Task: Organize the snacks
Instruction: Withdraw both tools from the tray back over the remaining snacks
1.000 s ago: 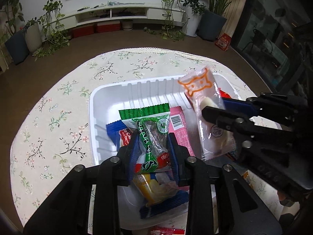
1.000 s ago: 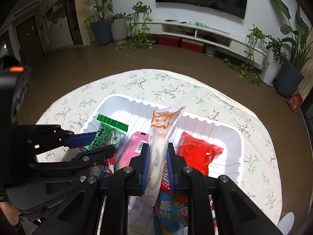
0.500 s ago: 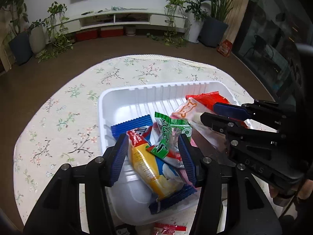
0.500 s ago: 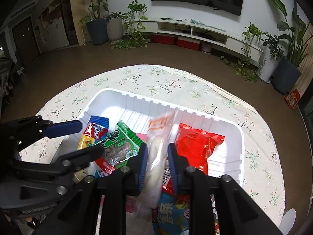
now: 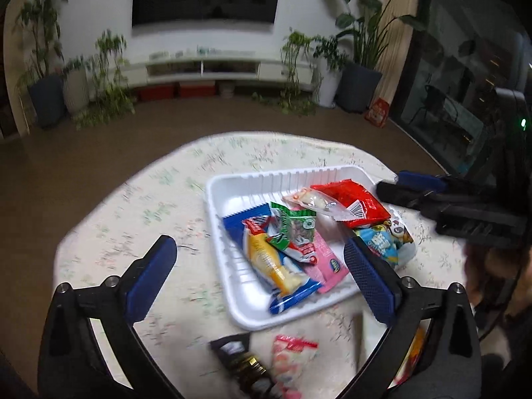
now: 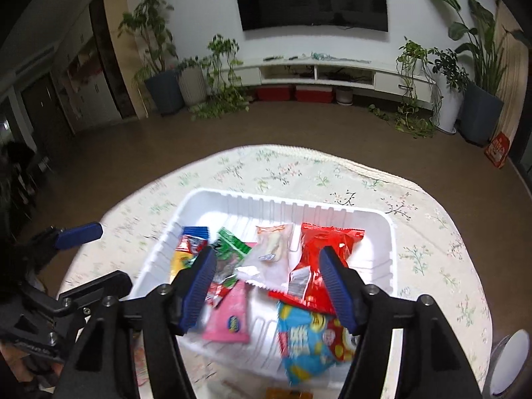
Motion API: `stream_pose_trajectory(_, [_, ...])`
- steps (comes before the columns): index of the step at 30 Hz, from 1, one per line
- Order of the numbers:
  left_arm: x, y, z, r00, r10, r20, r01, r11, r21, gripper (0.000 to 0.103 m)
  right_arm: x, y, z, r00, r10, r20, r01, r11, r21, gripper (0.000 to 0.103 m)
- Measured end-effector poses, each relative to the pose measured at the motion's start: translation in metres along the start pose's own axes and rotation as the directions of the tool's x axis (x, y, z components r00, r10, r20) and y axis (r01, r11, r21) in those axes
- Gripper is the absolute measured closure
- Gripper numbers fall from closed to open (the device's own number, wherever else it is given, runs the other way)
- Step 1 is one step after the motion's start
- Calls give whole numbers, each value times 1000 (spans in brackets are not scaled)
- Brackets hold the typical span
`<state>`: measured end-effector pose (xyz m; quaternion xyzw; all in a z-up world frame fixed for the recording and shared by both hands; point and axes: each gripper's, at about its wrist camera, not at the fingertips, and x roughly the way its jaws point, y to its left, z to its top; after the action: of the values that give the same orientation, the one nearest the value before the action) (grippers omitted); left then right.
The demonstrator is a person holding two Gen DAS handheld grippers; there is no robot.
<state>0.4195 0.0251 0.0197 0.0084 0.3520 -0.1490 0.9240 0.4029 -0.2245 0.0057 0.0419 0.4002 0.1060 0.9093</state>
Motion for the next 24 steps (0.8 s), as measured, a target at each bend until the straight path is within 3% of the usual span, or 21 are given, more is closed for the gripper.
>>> stream_pose_trajectory(3, [-30, 5, -16, 999, 24, 44, -24, 1000, -7, 1, -35, -5, -10, 996, 51, 73, -56, 997, 62, 25])
stream_pose_trajectory(6, [-42, 19, -37, 995, 50, -87, -57, 995, -76, 1, -67, -11, -27, 988, 78, 131, -96, 987, 130, 23])
stream_pose_trajectory(12, [-70, 30, -92, 996, 1, -91, -16, 985, -170, 1, -125, -32, -88, 973, 57, 223, -119, 953, 277, 23])
stream_pose_trajectory(19, [-66, 20, -149, 986, -22, -166, -17, 974, -227, 1, -136, -29, -163, 989, 16, 146, -68, 933, 354, 26])
stream_pose_trajectory(24, [-53, 13, -153, 980, 7, -201, -50, 977, -208, 1, -134, -14, -199, 989, -8, 147, -42, 943, 330, 34])
